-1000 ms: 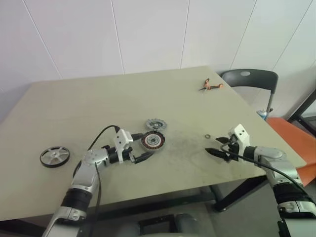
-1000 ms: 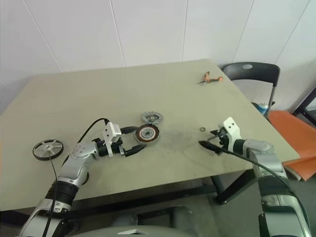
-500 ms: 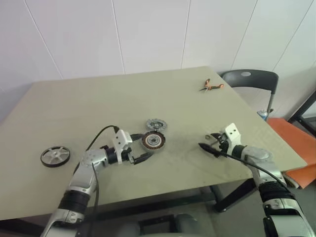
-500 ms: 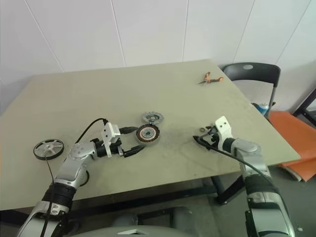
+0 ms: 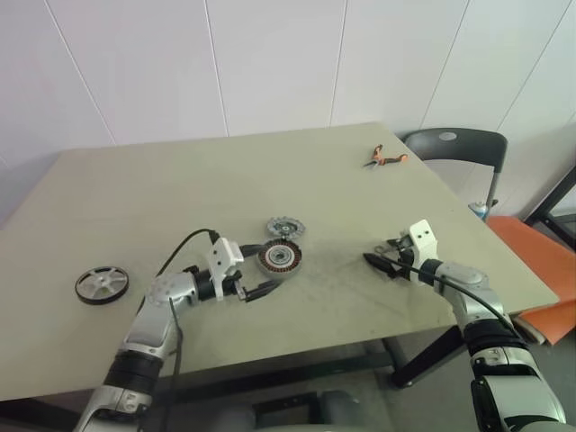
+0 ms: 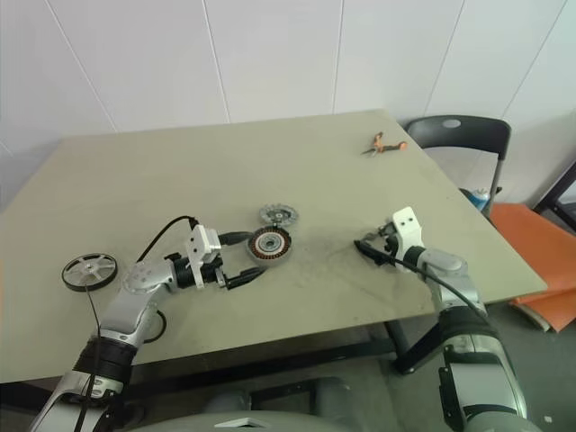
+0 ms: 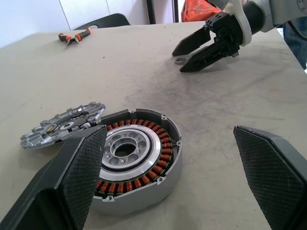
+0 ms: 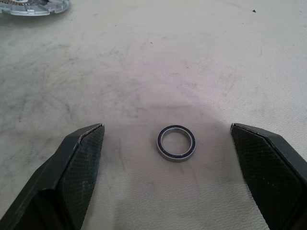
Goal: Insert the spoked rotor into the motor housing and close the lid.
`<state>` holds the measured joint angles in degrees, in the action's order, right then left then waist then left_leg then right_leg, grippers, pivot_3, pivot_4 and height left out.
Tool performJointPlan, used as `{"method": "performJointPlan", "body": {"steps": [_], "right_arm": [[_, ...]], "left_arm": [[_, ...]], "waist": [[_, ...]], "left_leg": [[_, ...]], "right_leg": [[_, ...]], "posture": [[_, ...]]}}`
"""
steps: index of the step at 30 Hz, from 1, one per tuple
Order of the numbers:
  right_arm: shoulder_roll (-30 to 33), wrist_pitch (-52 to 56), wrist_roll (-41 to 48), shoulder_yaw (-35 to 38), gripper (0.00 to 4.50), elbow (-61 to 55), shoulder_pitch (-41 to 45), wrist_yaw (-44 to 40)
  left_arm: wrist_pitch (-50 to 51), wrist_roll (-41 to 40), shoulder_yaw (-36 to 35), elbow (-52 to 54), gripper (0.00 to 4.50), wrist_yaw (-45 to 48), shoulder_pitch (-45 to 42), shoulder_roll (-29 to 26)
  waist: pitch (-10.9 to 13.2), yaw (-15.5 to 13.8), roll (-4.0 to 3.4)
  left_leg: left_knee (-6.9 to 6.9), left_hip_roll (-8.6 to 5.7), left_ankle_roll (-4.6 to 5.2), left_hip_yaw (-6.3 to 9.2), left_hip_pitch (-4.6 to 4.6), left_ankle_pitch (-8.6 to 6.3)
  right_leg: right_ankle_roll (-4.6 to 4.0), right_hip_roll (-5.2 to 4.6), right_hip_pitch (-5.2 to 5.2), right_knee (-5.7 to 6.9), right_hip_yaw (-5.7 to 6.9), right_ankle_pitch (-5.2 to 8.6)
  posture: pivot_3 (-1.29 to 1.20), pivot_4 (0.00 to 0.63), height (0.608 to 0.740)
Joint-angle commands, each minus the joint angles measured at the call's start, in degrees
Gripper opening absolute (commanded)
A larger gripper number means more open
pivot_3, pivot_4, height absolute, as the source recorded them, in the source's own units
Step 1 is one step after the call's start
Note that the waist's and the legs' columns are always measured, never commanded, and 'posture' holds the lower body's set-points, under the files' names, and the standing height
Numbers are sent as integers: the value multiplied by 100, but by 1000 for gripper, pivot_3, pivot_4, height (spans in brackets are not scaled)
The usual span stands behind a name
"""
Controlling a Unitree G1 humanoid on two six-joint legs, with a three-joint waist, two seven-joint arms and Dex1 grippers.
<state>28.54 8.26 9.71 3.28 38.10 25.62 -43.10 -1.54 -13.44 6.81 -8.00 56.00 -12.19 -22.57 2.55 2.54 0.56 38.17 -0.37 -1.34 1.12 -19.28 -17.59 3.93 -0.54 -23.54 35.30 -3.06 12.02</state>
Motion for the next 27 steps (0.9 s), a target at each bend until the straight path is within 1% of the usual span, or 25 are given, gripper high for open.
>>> {"method": "performJointPlan", "body": {"steps": [1, 2, 3, 4, 6, 8, 11, 16, 18, 20, 21, 24, 27], "right_arm": [[85, -47, -49, 71, 4035, 126, 122, 7], [102, -31, -44, 54, 3840, 123, 111, -52], [116, -21, -38, 46, 3524, 115, 98, -97], [125, -14, -29, 45, 3133, 114, 91, -131], [161, 22, 5, 52, 2522, 88, 65, -223], [203, 39, 0, 32, 1776, 61, 38, -302], [257, -12, -95, -46, 773, 52, -1, -372], [137, -23, -136, -107, 739, -115, -54, -365], [-34, 275, 174, -86, 739, -635, -140, -582], [-231, 845, 665, -82, 739, -1547, -210, -806], [-328, 1094, 812, -94, 739, -1946, -172, -790], [-891, 1722, 986, -330, 739, -2877, 321, -391], [-1245, 2177, 1080, -471, 739, -3187, 606, -161]], "left_arm": [[5, 4, 0, 249, 4500, -36, -65, -63], [7, 5, 0, 252, 4500, -42, -66, -69], [8, 6, -1, 254, 4500, -45, -68, -76], [7, 5, -4, 247, 4500, -46, -74, -82], [3, -3, -18, 220, 4500, -45, -100, -99], [-7, -11, -25, 194, 4500, -43, -118, -115], [-18, -18, -34, 165, 4500, -41, -137, -133], [21, -147, -134, 148, 4500, -82, -137, -89], [165, -429, -337, 193, 4500, -168, -160, 6], [269, -576, -487, 225, 4500, -221, -156, 6], [287, -596, -532, 222, 4500, -226, -142, -26], [252, -569, -671, 103, 4500, -247, -130, -143], [259, -555, -723, 37, 4500, -251, -162, -199]], "waist": [[0, -1, 0], [0, -2, 0], [0, -3, 0], [0, -2, 0], [0, -1, -1], [0, 0, -1], [0, 1, -1], [0, 2, -1], [0, 6, 0], [1, 14, -2], [6, 30, -9], [14, 72, -23], [12, 69, -23]], "left_leg": [[0, 0, 0, 0, 1, 0], [1, 0, 0, 0, 1, 0], [1, 0, 0, 1, 1, 0], [0, 0, 0, 2, 1, 0], [-3, 1, 2, 3, 0, -1], [-6, 1, 3, 3, 0, -2], [-6, 1, 3, 2, 0, -2], [-6, 1, 3, 2, 1, -2], [-6, 2, 3, 2, 1, -2], [-6, 10, 4, 3, 0, -2], [-6, 12, 4, 5, 0, -2], [-5, 13, 3, 15, 1, -2], [-3, 13, 2, 25, 0, -1]], "right_leg": [[0, 0, 1, 0, 0, 0], [0, -1, 2, 0, 0, 0], [0, -1, 2, 0, 0, 0], [0, 0, 1, 0, 1, 0], [0, 2, 0, -2, 2, 0], [0, 2, -1, -4, 2, 0], [0, 1, 0, -5, 1, 0], [0, 2, 1, -6, 2, 1], [0, 2, 0, -6, 2, 0], [0, 5, -1, -5, 2, 0], [0, 6, -4, -2, 2, 0], [1, 8, -15, 18, -5, 0], [1, 9, -21, 27, 2, 0]], "posture": [[0, 0, 740], [0, 0, 740], [0, 0, 740], [0, 0, 740], [0, 0, 740], [0, 0, 740], [0, 0, 740], [0, 0, 740], [0, 0, 740], [0, 0, 740], [0, 0, 740], [0, 0, 740], [0, 0, 740]]}}
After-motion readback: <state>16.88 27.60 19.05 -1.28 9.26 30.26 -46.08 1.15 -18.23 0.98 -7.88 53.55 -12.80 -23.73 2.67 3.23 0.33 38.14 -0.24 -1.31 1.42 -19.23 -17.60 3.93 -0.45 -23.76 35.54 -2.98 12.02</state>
